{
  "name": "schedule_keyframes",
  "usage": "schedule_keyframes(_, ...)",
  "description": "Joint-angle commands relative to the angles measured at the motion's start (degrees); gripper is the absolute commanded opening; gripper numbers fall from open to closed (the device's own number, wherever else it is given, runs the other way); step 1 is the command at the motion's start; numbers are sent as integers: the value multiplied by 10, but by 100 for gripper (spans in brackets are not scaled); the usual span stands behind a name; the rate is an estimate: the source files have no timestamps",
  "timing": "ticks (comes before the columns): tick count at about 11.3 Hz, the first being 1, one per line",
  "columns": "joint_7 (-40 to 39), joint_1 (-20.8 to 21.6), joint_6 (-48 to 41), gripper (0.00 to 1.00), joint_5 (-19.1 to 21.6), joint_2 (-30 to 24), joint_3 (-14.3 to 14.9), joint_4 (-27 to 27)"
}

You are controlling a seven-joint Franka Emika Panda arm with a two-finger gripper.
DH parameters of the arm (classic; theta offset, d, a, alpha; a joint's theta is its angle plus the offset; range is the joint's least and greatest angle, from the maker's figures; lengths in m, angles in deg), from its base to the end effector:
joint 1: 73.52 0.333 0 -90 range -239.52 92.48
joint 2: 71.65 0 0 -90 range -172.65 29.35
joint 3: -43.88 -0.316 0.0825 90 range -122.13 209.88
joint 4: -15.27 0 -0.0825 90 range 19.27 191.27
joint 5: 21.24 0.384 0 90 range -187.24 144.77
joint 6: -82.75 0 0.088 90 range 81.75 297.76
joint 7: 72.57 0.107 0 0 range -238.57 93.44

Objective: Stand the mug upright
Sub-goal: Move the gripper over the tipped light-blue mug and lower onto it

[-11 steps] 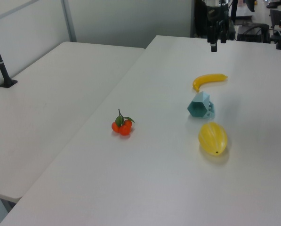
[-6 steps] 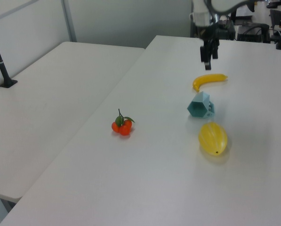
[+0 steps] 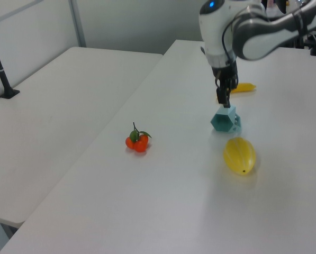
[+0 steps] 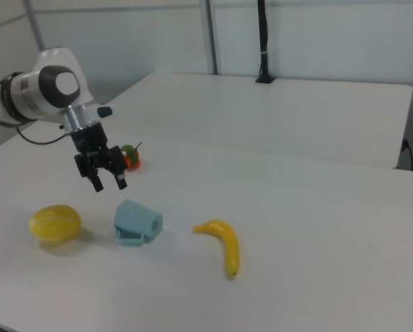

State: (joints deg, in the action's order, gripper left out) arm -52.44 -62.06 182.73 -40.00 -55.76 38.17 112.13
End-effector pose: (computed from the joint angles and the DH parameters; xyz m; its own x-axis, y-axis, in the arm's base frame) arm 0.5982 0.1495 0.4225 0.9926 0.0199 -0.1196 0.0589 -0.9413 0.3323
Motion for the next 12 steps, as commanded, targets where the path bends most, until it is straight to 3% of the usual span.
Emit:
schedule_keyframes(1, 81, -4, 21, 97, -70, 15, -26, 22)
schedule_keyframes(3, 96, -2, 42, 92, -89, 28, -26, 22)
schedule_keyframes(6, 125, -2, 58, 91, -151, 62, -26, 22)
schedule_keyframes(8, 125, -4, 64, 84, -157, 65, -26, 23)
schedule_keyframes(12, 122, -6, 65, 24, -188, 65, -24, 44)
